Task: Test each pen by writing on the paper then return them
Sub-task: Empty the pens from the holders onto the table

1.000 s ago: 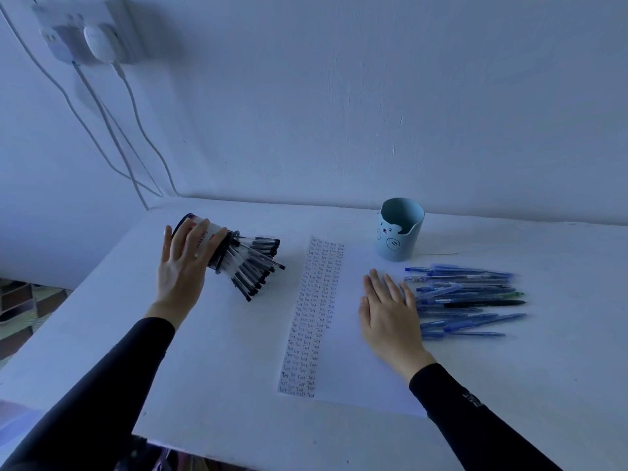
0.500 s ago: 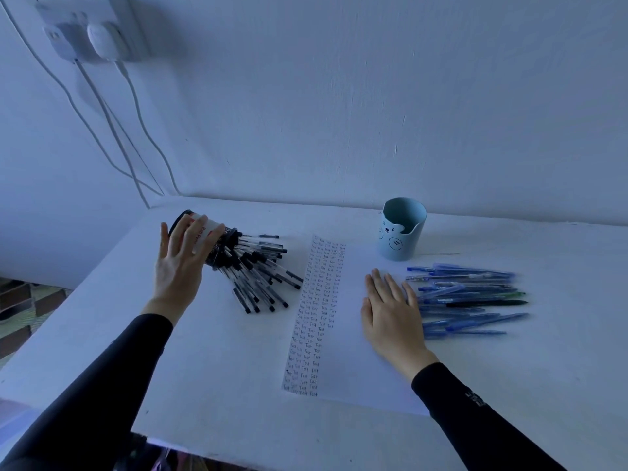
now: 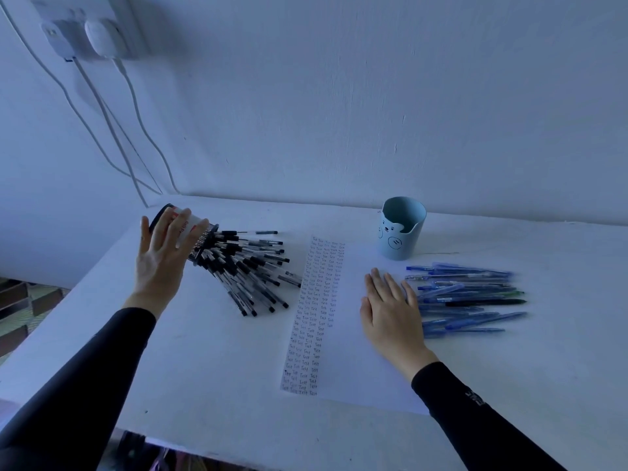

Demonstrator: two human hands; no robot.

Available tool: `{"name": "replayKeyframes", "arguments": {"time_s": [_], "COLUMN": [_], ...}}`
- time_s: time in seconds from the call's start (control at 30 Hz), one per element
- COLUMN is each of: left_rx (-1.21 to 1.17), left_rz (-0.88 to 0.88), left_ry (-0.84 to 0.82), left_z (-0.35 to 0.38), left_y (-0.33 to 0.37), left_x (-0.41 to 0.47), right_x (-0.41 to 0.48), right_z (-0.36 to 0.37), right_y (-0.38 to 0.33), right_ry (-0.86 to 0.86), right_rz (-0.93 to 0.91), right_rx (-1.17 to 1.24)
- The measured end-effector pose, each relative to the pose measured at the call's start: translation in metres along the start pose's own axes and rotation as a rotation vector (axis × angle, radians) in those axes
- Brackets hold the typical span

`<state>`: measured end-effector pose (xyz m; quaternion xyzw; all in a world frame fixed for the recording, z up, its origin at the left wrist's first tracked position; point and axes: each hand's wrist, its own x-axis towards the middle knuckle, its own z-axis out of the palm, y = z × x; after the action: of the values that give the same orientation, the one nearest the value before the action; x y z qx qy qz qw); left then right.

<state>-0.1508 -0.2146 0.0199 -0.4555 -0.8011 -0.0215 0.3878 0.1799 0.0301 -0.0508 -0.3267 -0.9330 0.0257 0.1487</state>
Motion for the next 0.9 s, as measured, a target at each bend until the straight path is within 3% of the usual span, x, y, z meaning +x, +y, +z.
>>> {"name": "replayKeyframes", "arguments": {"time_s": [0.53, 0.6, 0.77, 0.9], "left_rx": [-0.013, -0.029, -0.23, -0.31], "left_rz": [-0.119, -0.189, -0.568, -0.527], "left_ry": [-0.12, -0.141, -0.158, -0.041], "left_z": [0.002, -0.001, -0.015, -0.02], "left_y": [-0.008, -0.005, 0.021, 0.074], "left_x": [-0.022, -0.017, 0.039, 0.095], "right_x": [-0.001, -0.001, -0.001, -0.001], "right_z": [-0.001, -0.002, -0.003, -0.002], "right_y": [-0.001, -0.001, -0.001, 0.0], "right_ry": [-0.002, 0.002, 0.014, 0.011], "right_rz": [-0.001, -0.002, -0.005, -0.011], "right_rx": [0.017, 0.021, 0.018, 0.013]}}
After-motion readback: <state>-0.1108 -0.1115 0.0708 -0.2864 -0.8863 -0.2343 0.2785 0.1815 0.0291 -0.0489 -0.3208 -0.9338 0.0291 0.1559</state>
